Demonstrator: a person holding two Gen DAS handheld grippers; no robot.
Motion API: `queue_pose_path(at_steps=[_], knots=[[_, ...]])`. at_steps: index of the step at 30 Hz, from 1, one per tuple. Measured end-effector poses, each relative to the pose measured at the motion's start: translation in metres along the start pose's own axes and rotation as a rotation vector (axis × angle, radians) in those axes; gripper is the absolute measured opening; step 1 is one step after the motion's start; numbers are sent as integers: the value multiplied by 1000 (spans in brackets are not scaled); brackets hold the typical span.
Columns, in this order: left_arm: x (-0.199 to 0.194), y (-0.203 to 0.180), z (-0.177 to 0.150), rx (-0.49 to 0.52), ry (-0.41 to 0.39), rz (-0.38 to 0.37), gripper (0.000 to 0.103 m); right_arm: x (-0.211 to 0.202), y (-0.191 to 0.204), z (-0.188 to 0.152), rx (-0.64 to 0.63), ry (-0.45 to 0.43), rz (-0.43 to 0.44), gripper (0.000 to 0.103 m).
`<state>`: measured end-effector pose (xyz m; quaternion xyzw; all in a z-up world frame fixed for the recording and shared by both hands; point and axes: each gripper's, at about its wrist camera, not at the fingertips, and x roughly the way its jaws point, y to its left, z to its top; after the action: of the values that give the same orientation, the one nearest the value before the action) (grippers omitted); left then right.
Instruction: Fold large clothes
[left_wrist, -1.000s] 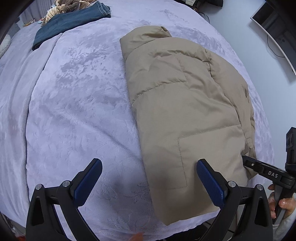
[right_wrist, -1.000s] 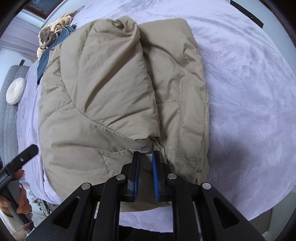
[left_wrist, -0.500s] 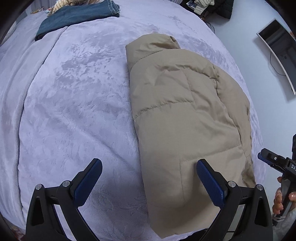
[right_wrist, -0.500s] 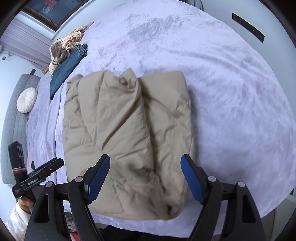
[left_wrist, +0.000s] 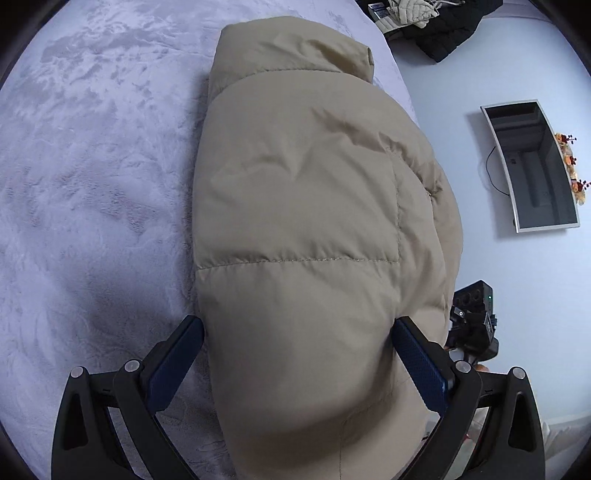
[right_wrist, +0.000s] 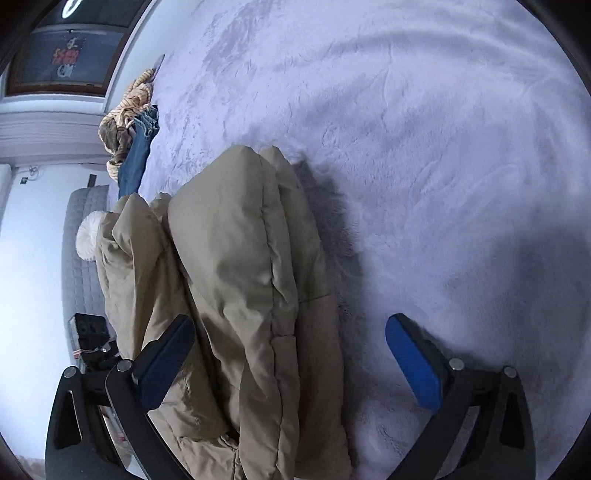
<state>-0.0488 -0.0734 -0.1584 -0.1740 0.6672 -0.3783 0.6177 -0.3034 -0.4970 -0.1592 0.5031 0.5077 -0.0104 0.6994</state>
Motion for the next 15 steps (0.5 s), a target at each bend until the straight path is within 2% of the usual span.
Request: queue_pose_path(at_steps=[2, 4, 6, 11, 15], knots=[[3, 3, 1, -14, 11, -42, 102, 3, 0, 3, 45, 25, 164, 103], [4, 4, 3, -20, 19, -69, 102, 3, 7, 3, 42, 42, 243, 103], [8, 6, 4, -19, 27, -84, 102, 4, 20, 4, -32, 72, 199, 103], [27, 12, 11, 11, 64, -82, 103, 30, 44, 12, -204, 193, 25, 103], [44, 19, 17, -27, 96, -128, 103, 56, 44, 23, -222, 241, 14, 103]])
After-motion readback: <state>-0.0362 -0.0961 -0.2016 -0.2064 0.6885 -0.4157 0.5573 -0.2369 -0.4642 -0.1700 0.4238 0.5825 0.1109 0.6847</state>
